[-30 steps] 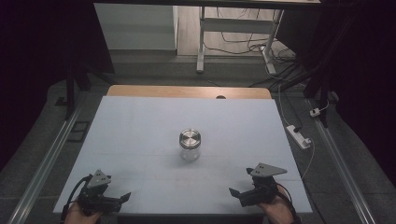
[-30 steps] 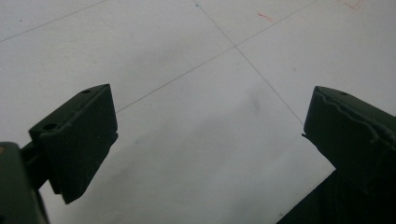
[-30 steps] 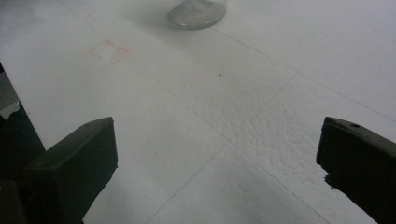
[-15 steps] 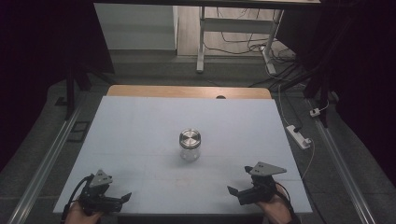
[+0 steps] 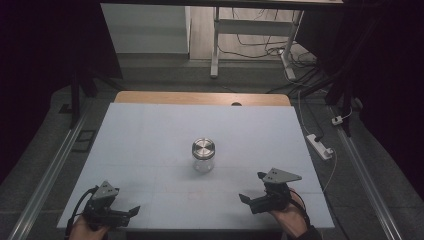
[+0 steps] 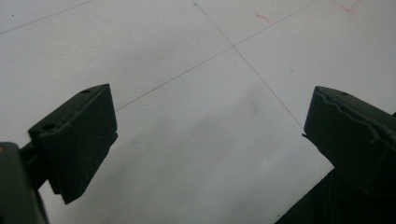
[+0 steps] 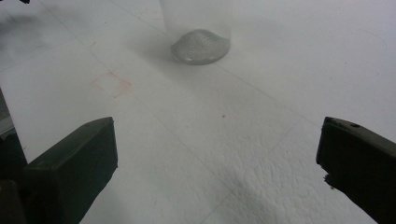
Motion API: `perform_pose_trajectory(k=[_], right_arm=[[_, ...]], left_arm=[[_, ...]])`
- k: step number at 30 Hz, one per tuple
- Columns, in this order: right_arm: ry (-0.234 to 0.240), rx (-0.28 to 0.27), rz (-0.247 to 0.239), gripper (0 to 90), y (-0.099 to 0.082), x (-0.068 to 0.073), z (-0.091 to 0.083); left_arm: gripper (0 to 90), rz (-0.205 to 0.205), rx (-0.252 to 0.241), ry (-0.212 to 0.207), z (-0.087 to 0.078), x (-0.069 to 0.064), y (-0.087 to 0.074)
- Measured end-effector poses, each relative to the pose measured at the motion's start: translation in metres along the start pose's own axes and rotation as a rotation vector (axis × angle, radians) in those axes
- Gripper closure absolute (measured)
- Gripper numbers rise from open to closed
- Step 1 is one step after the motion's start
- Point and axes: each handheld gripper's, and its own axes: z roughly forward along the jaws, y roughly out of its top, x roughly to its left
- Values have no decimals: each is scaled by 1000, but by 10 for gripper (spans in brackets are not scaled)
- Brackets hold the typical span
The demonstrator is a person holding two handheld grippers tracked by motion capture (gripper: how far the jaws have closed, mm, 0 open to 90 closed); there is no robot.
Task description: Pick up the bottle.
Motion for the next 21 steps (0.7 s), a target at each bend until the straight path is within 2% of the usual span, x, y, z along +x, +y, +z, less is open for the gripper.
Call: perform_pose_trajectory(k=[6,8,11,18,21], right_arm=[[21,3,-8,0,6,0,10],[54,-3,1,0,9,1,17],[78,-8,3,0,11,0,22],[75,-35,-15,0,22,-2,31],[66,-27,-30,0,26,-2,37]], left_arm=[[37,-4,-1,-2,0,0,0],[36,-5,-1,-2,0,0,0],[37,-5,0,0,0,0,0],[37,-2,2,2,0,0,0],[37,-2,3,3,0,0,0]])
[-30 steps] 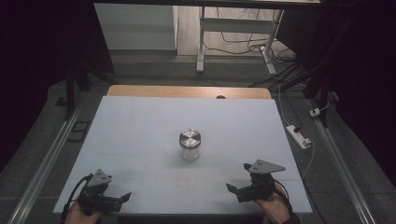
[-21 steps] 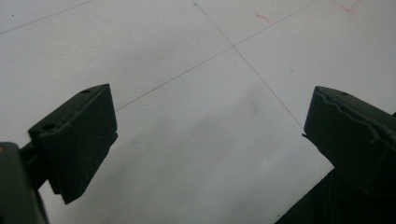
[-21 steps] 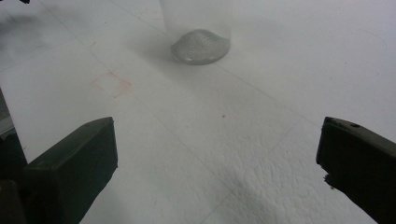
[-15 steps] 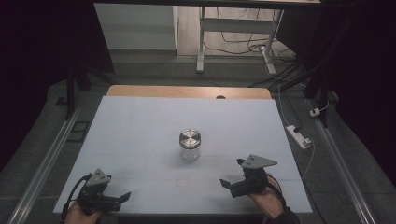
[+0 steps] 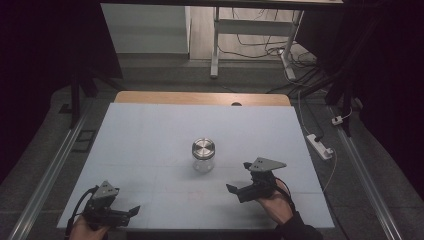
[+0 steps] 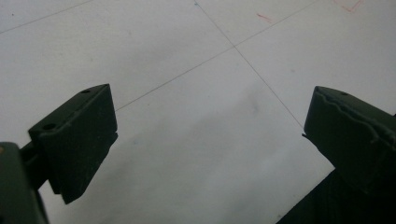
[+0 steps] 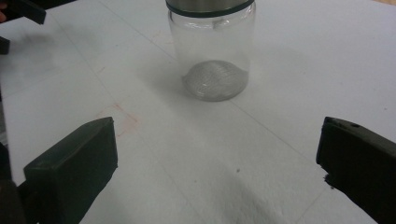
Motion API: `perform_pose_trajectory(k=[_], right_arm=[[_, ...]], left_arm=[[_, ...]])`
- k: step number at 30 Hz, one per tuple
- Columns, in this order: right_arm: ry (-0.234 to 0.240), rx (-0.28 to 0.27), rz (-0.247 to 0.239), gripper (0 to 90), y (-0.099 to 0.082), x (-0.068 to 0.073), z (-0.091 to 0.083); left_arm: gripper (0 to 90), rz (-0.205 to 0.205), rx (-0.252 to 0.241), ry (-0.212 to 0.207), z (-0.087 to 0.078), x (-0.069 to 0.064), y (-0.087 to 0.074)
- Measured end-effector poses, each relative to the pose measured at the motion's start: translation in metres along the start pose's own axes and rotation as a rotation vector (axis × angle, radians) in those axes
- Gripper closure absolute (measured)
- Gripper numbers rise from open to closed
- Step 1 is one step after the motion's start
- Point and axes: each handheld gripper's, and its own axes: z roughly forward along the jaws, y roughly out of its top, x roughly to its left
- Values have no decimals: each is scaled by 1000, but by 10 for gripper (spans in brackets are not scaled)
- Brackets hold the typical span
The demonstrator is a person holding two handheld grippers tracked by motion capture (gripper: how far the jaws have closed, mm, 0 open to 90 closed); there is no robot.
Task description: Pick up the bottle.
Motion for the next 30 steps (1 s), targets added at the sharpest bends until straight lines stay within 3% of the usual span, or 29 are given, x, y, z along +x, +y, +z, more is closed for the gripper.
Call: perform_pose_trajectory(k=[9,17,30], right_arm=[[7,19,-29,0,10,0,17],[59,-12,-9,0,15,-5,29],[69,-26,11,0,21,-11,42]], left_arm=[[38,-4,1,2,0,0,0],[44,-3,10,11,1,0,0],[49,4,22,19,2,-2,1]])
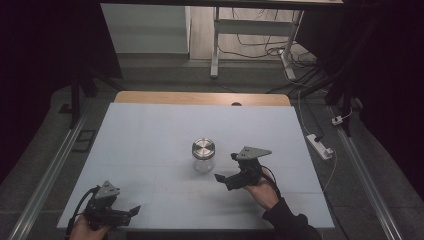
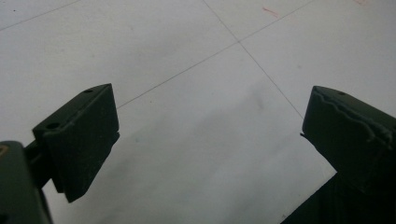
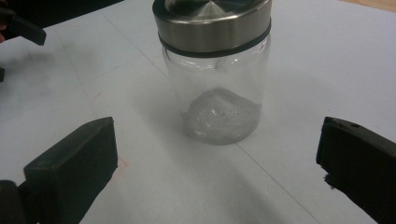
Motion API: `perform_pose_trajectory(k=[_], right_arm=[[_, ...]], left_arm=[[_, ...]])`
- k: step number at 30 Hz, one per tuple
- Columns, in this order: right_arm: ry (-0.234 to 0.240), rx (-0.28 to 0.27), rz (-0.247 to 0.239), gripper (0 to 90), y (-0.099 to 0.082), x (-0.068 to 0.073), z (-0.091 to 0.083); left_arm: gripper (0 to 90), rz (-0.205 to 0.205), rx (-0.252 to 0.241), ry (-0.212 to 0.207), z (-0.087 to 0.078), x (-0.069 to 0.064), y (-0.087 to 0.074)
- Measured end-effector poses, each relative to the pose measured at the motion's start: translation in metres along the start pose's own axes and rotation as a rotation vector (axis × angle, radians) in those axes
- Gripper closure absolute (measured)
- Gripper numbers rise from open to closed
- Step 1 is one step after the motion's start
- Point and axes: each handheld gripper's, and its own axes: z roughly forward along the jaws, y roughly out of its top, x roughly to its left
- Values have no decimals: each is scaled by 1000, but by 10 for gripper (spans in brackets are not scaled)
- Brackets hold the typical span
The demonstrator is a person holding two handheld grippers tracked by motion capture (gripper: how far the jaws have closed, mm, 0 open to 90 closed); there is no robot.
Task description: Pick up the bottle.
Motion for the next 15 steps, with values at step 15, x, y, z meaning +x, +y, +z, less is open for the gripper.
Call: perform_pose_trajectory(k=[15], right_arm=[[-7,-19,7,0,10,-4,19]], left_arm=[[51,-4,-4,-7,0,1,0]])
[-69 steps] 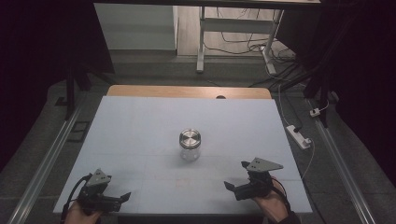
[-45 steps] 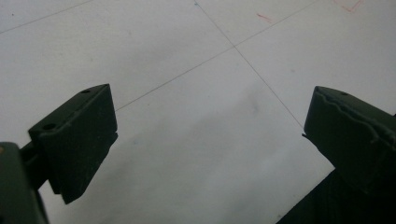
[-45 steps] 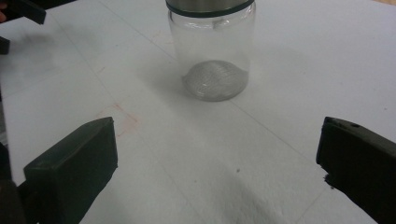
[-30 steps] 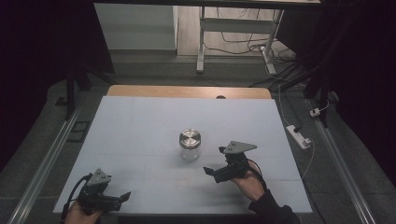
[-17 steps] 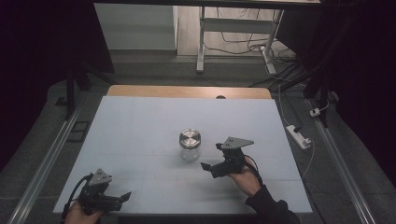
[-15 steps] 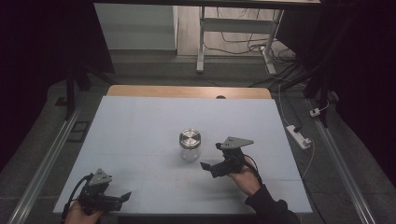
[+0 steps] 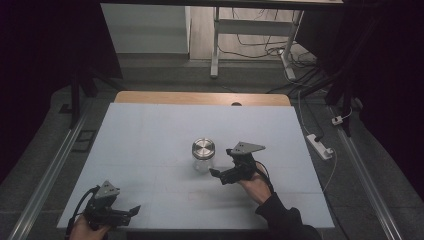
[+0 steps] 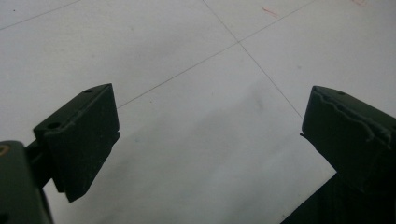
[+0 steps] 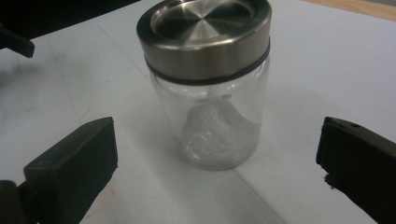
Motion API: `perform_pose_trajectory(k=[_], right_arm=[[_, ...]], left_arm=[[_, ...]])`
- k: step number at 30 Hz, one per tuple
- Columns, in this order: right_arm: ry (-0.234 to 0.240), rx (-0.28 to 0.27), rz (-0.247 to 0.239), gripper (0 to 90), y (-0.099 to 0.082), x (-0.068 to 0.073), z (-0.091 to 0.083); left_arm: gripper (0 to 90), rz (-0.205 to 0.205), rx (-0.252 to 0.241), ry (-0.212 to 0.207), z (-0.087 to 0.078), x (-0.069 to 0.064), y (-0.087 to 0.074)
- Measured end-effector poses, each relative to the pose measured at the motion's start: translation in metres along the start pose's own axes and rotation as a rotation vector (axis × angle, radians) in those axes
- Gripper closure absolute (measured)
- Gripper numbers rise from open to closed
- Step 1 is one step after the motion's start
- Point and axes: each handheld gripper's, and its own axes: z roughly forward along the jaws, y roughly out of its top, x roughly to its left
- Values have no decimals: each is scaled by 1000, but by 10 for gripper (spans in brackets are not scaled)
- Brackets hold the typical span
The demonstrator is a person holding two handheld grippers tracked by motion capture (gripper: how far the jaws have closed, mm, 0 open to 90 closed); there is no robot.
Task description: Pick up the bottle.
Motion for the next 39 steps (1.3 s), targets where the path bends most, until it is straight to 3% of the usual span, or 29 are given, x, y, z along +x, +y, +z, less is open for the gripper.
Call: perform_pose_trajectory(k=[9,18,21,29,34,39], right_arm=[[9,35,23,0,5,-5,16],[-6,107,-14,0,6,0,36],[4,102,-5,0,8,2,43],[-6,83,-51,0,12,6,57],[-7,63,-48,1,14,8,60],[-27,36,-55,87,14,8,61]], left_arm=[[48,-2,-7,-6,-1,1,0],[48,2,-6,-6,-1,1,0],[48,2,-6,-5,-1,0,0],[49,6,-4,-5,-1,0,0],[49,10,-2,-6,0,0,0],[49,10,-2,-6,0,0,0]])
